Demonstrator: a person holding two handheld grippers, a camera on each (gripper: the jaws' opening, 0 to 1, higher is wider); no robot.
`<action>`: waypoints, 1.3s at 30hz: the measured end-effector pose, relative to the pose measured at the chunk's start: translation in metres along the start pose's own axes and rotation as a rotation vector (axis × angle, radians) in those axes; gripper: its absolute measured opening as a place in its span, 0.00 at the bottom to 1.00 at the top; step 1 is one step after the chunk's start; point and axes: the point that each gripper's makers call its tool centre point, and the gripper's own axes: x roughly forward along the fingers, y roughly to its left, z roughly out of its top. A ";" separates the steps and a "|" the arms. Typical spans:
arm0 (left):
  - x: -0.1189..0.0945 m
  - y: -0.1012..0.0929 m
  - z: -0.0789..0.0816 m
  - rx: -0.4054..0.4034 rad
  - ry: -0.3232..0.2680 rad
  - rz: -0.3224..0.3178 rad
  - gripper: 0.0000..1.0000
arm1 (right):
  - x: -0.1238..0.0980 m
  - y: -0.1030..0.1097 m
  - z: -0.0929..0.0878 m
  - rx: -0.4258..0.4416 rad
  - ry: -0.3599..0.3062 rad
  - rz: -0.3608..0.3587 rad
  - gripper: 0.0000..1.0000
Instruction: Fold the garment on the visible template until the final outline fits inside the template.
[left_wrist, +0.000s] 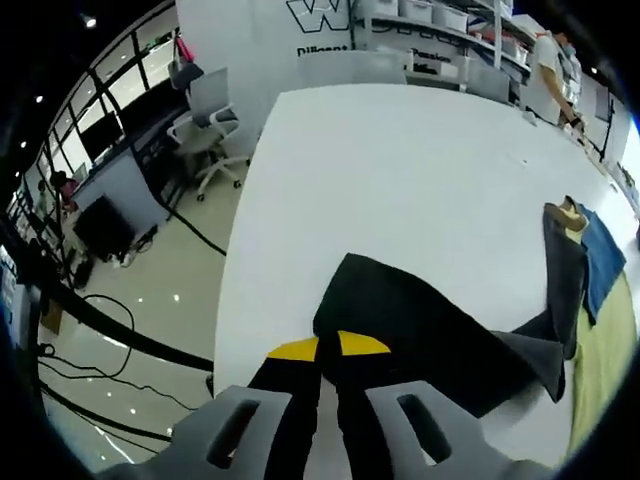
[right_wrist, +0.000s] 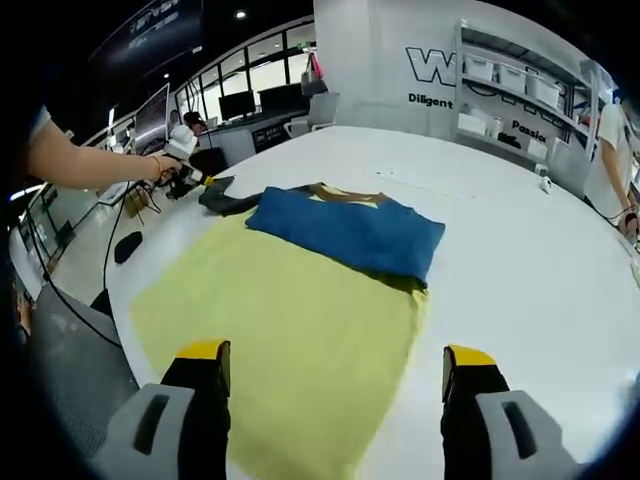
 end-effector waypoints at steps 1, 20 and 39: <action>-0.001 -0.001 -0.001 0.003 0.004 -0.003 0.01 | 0.000 0.000 0.001 0.000 -0.002 0.002 0.86; -0.074 0.013 0.024 -0.009 -0.052 0.165 0.00 | -0.010 0.009 0.013 -0.022 -0.027 0.026 0.89; -0.179 -0.036 0.080 0.070 -0.283 0.130 0.00 | -0.008 0.048 0.046 -0.069 -0.106 0.132 0.85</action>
